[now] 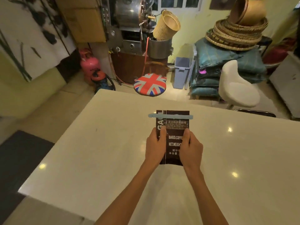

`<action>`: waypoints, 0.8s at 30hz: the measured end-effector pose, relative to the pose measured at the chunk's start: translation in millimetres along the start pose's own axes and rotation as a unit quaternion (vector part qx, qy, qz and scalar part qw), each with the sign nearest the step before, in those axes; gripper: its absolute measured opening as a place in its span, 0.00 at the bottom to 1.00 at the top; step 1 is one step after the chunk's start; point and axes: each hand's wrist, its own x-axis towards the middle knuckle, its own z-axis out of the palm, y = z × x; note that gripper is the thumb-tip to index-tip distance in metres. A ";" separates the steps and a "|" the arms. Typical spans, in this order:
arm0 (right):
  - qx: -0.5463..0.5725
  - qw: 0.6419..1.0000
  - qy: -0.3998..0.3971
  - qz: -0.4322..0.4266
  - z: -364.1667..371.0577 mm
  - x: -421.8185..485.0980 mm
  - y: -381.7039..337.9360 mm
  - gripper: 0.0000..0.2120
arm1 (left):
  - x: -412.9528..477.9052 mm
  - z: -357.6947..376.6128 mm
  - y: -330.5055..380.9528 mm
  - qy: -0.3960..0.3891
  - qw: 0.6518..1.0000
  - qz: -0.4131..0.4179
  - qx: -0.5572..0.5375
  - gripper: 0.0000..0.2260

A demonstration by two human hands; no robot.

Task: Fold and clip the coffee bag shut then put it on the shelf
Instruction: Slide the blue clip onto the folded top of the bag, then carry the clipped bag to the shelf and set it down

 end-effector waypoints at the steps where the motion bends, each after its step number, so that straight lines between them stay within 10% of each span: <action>1: 0.004 1.000 -0.019 -0.010 5.6 -1.2 -4.3 0.18 | -2.4 -7.8 -0.1 0.023 1.000 0.002 -0.001 0.16; 13: 0.121 0.902 -0.379 -0.170 218.4 -213.0 -153.6 0.21 | -143.1 -322.8 -48.3 0.413 0.909 -0.012 -0.059 0.18; 24: 0.181 0.601 -0.736 -0.255 275.9 -667.0 -251.6 0.23 | -522.0 -546.2 -106.2 0.796 0.598 -0.090 -0.001 0.19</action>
